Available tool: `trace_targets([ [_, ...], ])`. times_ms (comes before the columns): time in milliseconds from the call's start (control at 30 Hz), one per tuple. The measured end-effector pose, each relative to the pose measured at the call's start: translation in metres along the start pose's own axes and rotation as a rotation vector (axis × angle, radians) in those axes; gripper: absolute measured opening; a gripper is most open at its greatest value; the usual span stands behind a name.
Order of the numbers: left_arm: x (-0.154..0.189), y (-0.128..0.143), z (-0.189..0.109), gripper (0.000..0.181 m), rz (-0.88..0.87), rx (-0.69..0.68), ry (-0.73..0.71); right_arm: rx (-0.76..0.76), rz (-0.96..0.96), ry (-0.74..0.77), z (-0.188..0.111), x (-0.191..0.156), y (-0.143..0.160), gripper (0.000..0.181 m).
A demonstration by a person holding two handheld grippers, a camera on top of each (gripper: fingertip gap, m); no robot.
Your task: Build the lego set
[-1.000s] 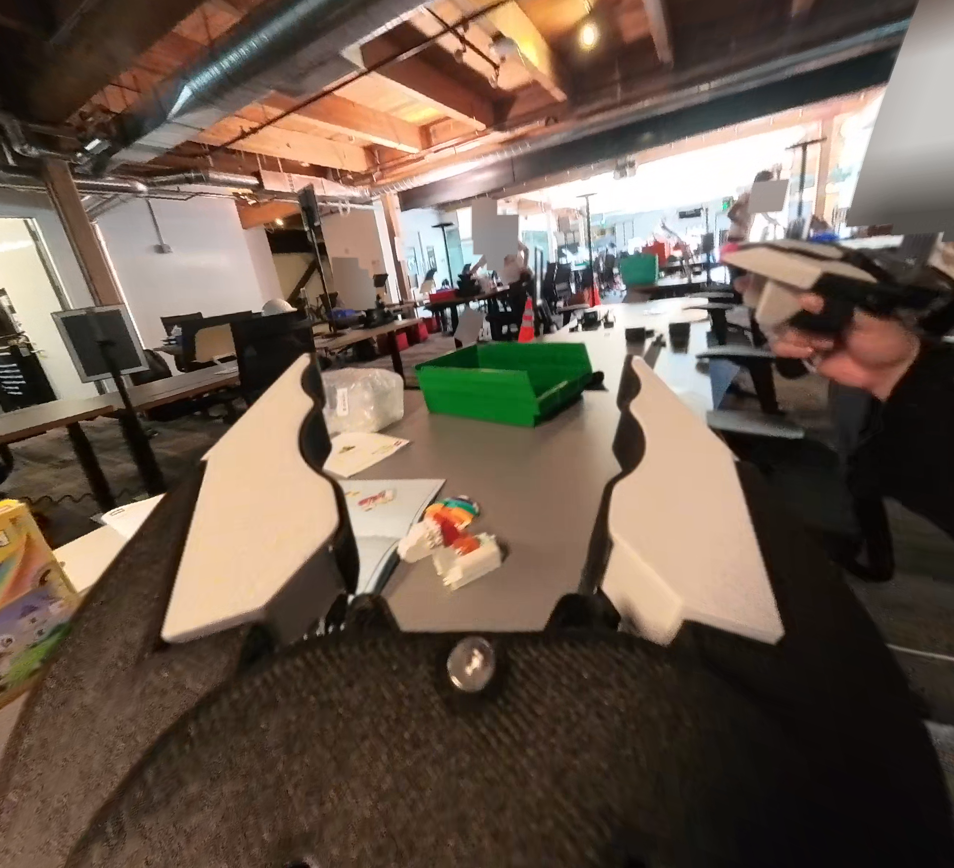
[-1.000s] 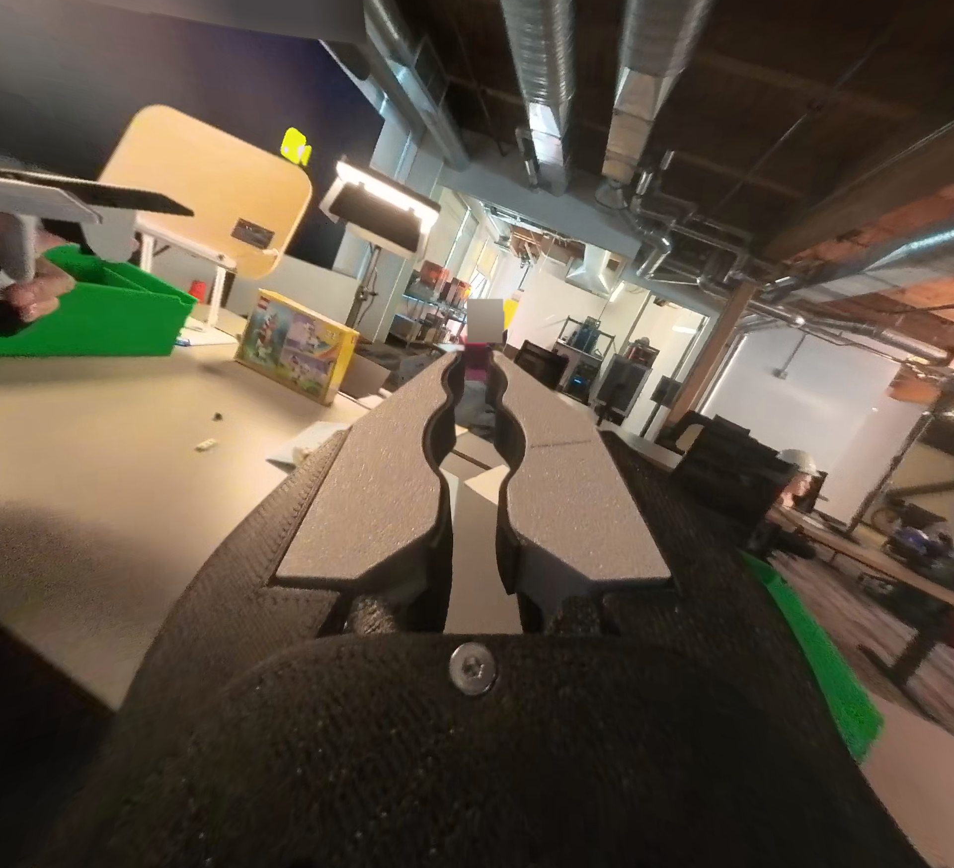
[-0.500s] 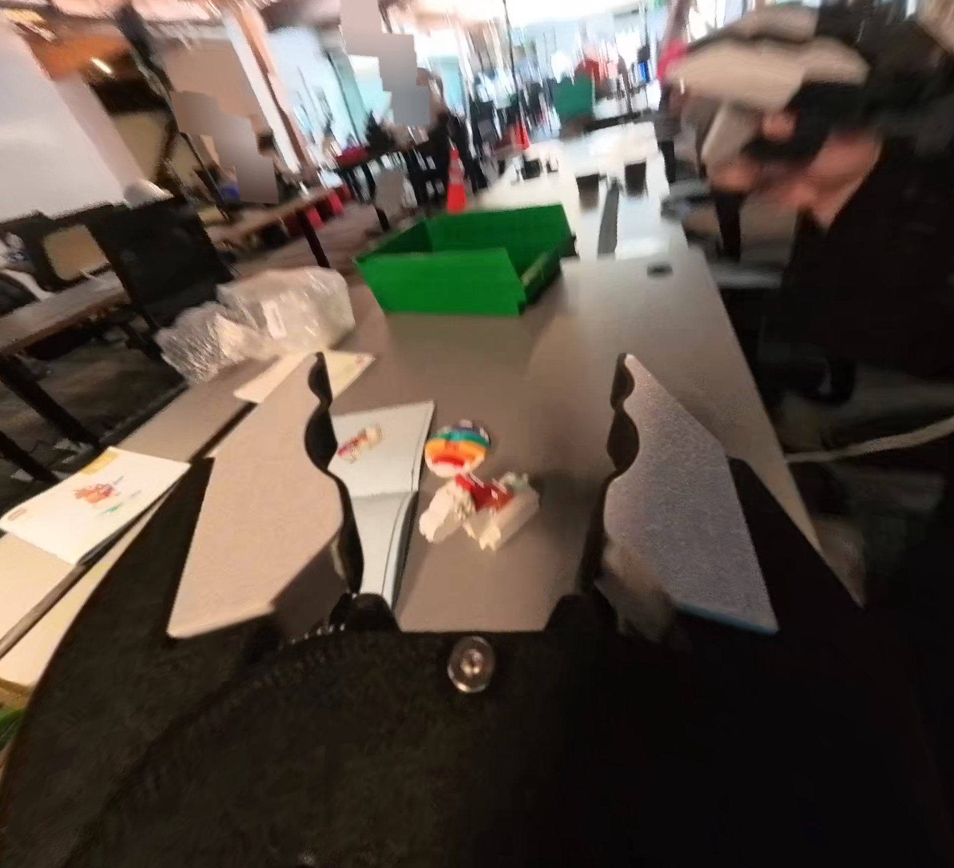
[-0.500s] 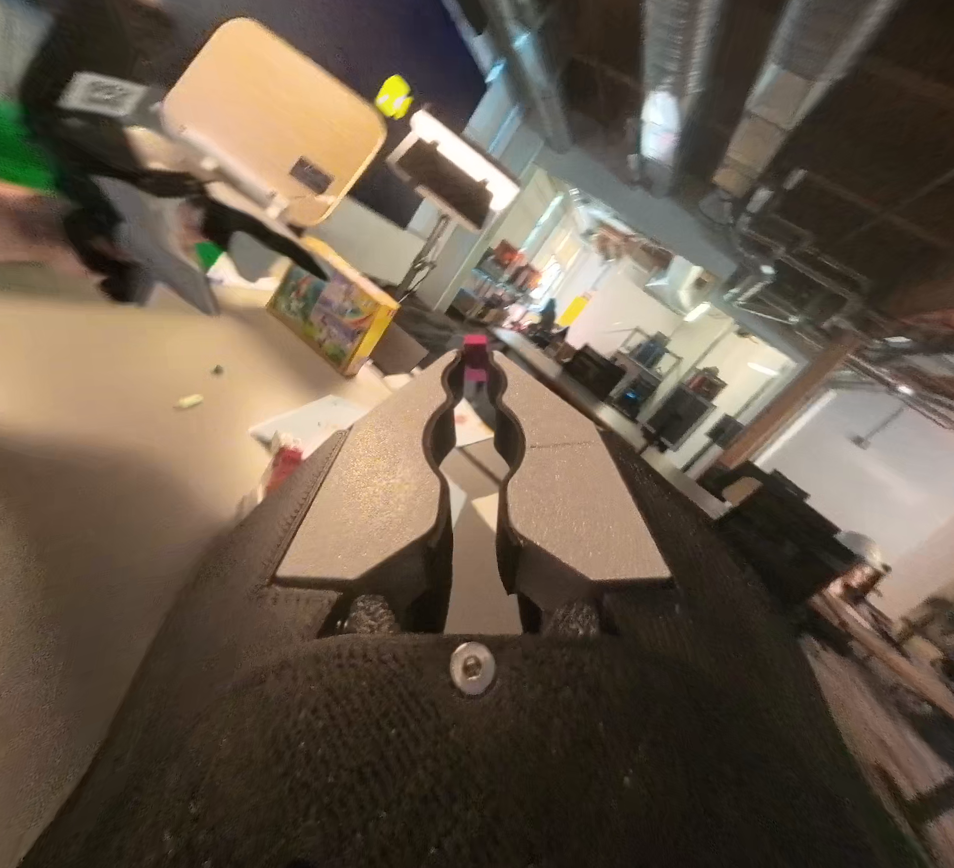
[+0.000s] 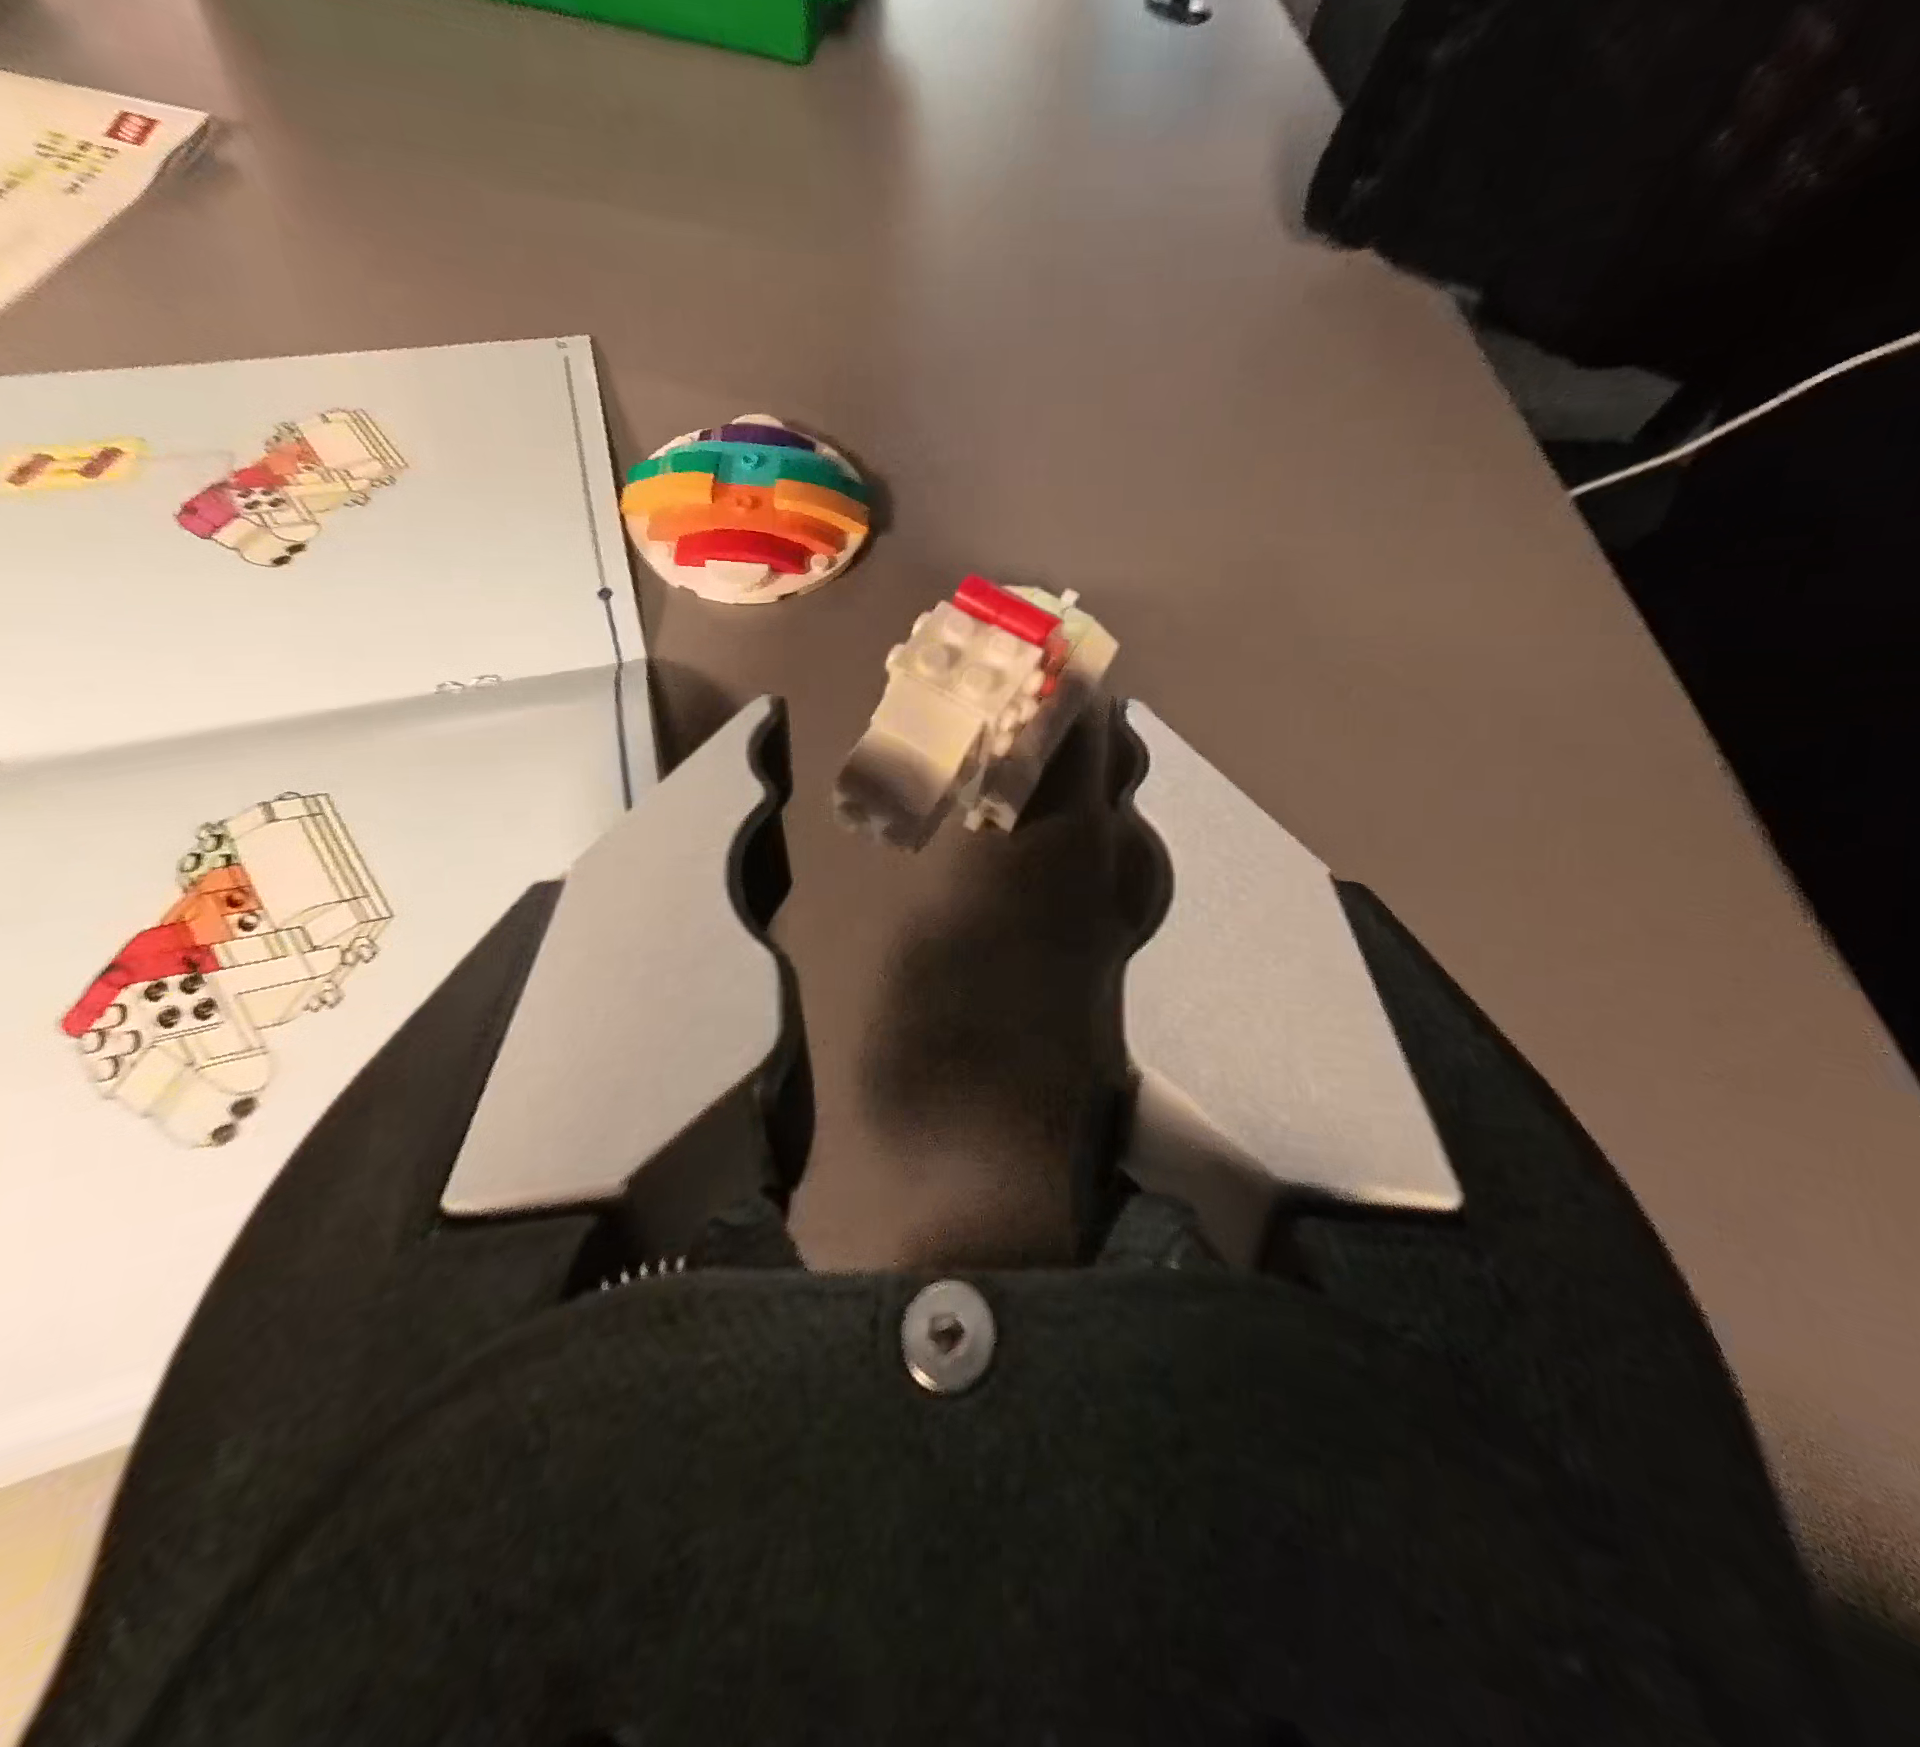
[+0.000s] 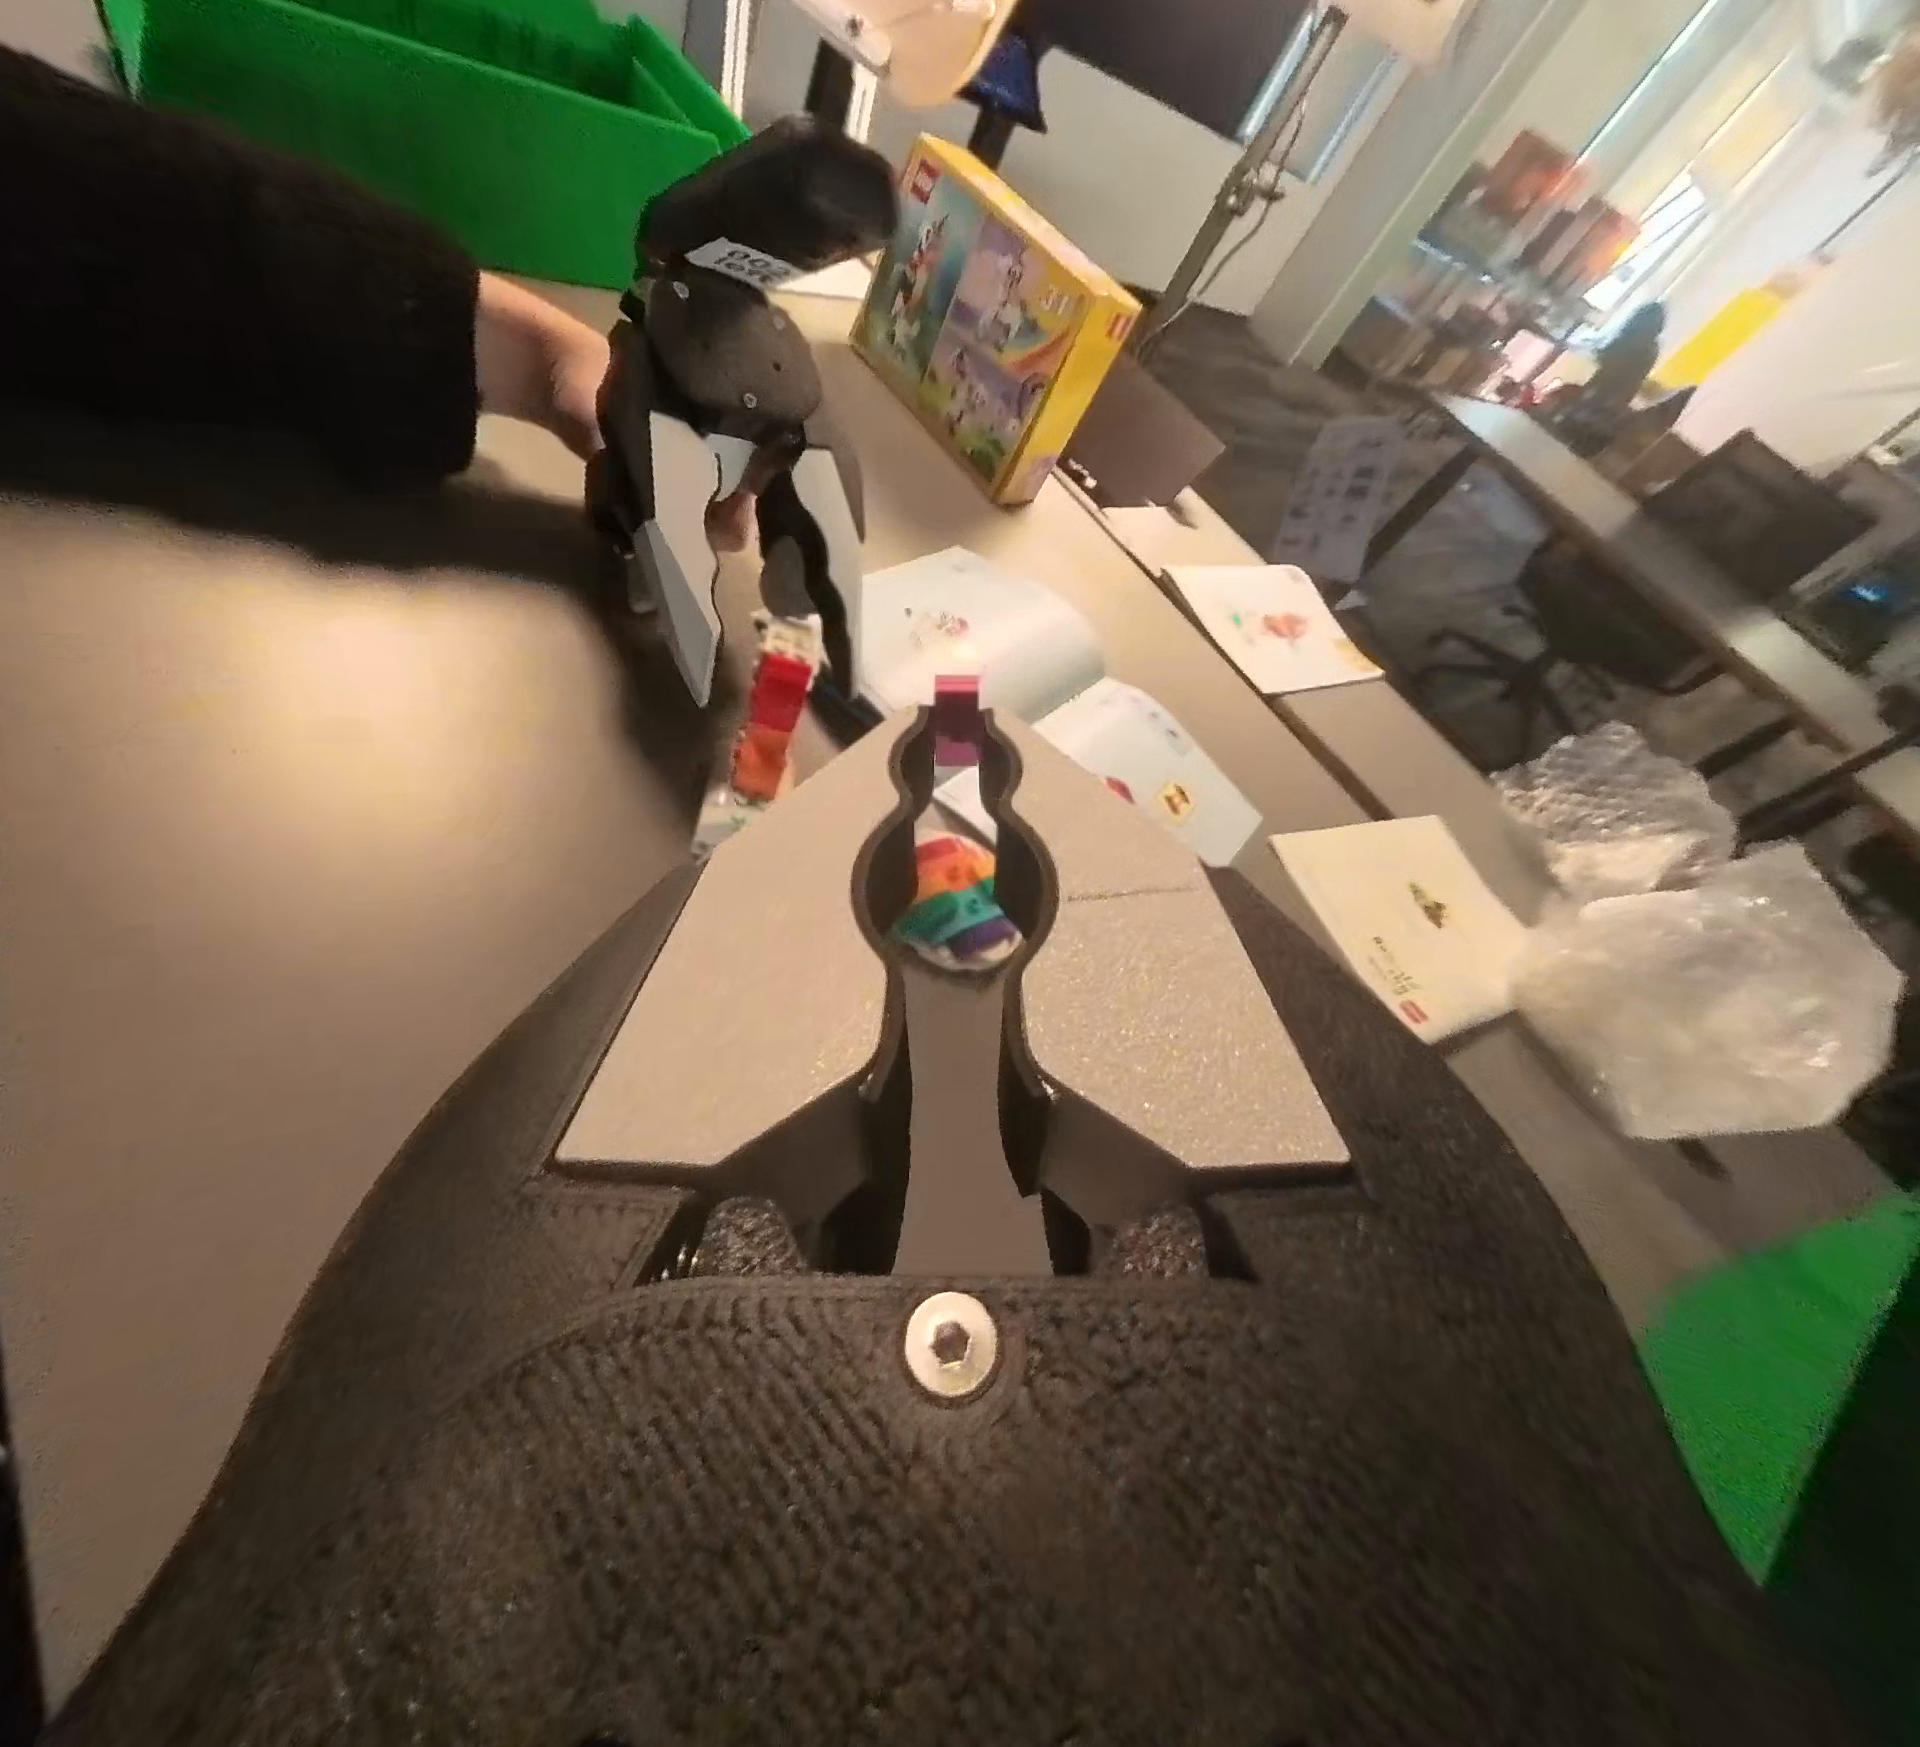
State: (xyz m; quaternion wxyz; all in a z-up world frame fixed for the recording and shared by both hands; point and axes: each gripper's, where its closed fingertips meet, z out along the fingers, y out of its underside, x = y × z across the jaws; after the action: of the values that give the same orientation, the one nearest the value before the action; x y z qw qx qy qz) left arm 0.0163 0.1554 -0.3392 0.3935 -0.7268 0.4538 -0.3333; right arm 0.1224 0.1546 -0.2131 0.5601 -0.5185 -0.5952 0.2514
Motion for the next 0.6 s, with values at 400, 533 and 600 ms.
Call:
trace_targets([
  [400,0.015,-0.022,0.000,0.025,-0.099,0.104,0.017,0.056,0.137,0.042,0.004,0.031,0.030,0.006],
  [533,0.016,-0.065,0.021,0.025,-0.111,0.206,-0.054,0.053,0.122,0.055,-0.010,0.034,0.034,0.006],
  [600,0.009,-0.099,0.050,0.025,-0.128,0.239,-0.074,0.074,0.121,0.122,-0.022,0.046,0.030,0.006],
])
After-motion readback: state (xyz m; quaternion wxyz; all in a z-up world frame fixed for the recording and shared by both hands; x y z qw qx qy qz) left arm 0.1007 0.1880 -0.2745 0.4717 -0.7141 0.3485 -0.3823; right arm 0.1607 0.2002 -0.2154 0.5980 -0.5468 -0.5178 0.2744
